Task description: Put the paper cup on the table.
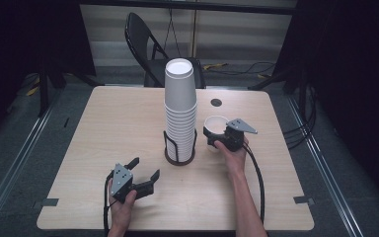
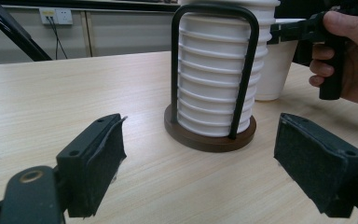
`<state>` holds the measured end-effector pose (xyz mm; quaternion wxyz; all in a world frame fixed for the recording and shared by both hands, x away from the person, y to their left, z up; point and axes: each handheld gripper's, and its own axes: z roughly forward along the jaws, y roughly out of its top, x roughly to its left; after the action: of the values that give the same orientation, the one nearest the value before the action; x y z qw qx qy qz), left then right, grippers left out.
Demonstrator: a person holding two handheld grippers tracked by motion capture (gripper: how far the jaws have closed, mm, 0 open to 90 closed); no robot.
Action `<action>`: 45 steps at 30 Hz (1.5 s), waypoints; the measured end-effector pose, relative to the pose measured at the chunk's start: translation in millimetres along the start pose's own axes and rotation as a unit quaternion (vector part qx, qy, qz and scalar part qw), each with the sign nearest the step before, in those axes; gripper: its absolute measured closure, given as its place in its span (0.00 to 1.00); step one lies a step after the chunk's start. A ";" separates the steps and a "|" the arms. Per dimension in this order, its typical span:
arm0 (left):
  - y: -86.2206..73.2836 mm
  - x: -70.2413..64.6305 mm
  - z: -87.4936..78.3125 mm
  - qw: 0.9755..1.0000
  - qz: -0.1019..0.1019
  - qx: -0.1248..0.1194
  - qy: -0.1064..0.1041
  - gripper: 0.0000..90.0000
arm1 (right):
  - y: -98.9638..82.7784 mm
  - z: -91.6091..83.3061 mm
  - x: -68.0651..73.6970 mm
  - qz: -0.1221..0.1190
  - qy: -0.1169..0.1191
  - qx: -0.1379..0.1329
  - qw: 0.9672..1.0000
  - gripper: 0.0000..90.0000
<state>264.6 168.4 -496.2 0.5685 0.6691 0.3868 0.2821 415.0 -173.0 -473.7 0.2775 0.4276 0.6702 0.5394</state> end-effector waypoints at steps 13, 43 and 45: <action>0.0 0.4 0.1 1.000 -0.005 0.000 0.002 0.18 | -5.2 -6.8 2.7 -0.009 -0.013 0.014 1.000 0.12; 0.0 -0.2 0.0 1.000 -0.004 0.000 0.006 0.18 | -27.5 -22.1 3.5 0.008 -0.036 0.111 0.993 0.15; -0.1 -0.1 -0.1 1.000 -0.004 -0.001 0.007 0.18 | -28.6 -25.7 4.1 0.008 -0.035 0.110 0.993 0.15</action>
<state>264.4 168.4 -496.2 0.5678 0.6648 0.3931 0.2847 383.8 -183.4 -494.1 0.2480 0.4794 0.7122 0.4488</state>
